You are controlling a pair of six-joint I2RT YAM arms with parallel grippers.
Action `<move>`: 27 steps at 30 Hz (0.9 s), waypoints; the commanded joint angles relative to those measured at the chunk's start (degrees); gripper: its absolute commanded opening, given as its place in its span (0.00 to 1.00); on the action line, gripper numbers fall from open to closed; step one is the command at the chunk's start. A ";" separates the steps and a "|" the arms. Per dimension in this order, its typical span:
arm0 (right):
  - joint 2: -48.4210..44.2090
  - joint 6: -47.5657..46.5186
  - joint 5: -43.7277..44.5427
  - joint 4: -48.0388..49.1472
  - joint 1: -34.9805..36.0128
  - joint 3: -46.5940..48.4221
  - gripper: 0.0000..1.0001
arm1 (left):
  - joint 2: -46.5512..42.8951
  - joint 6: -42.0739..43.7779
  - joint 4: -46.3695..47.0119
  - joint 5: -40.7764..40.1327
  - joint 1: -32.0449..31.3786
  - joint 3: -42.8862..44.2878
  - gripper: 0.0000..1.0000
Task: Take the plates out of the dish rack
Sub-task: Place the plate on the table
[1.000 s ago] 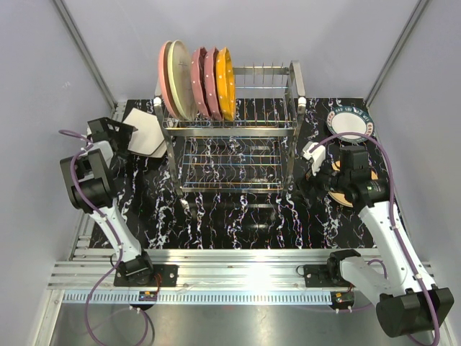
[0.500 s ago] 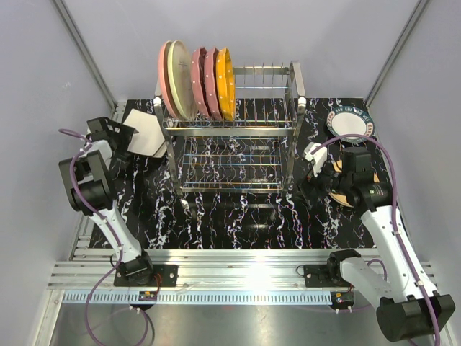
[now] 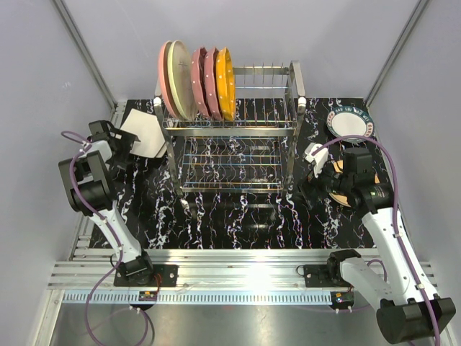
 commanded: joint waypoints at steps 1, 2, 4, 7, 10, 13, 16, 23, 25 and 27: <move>-0.95 -0.69 -1.86 1.08 -0.47 -0.13 1.00 | -0.53 1.50 -4.13 0.54 -0.27 1.02 0.96; -0.95 -0.77 -1.69 0.99 -0.38 -0.13 1.00 | -0.35 1.51 -4.22 0.90 -0.27 1.29 0.96; -1.04 -0.69 -1.69 0.99 -0.38 -0.13 1.00 | -0.44 1.51 -4.04 1.52 -0.36 1.55 0.96; -1.04 -0.77 -1.69 1.08 -0.38 -0.13 1.00 | -0.35 1.42 -4.31 2.04 -0.97 2.43 0.96; -0.87 -0.77 -1.69 1.17 -0.38 -0.21 1.00 | 0.26 0.81 -5.01 2.40 -2.20 3.83 0.96; -0.95 -0.69 -1.60 1.08 -0.38 -0.13 1.00 | 0.26 0.45 -5.45 1.35 -3.52 4.45 0.96; -1.04 -0.77 -1.42 1.17 -0.38 -0.30 1.00 | -0.18 0.01 -5.01 0.99 -3.96 4.02 0.96; -1.04 -0.86 -1.60 1.17 -0.47 -0.30 1.00 | -2.11 1.15 -5.18 2.92 -4.40 4.28 0.96; -1.04 -0.77 -1.69 1.26 -0.47 -0.22 1.00 | -4.12 1.77 -5.45 2.66 -4.58 3.67 0.96; -1.13 -0.77 -1.69 1.17 -0.38 -0.30 1.00 | -6.06 2.38 -5.36 2.22 -4.58 2.35 0.96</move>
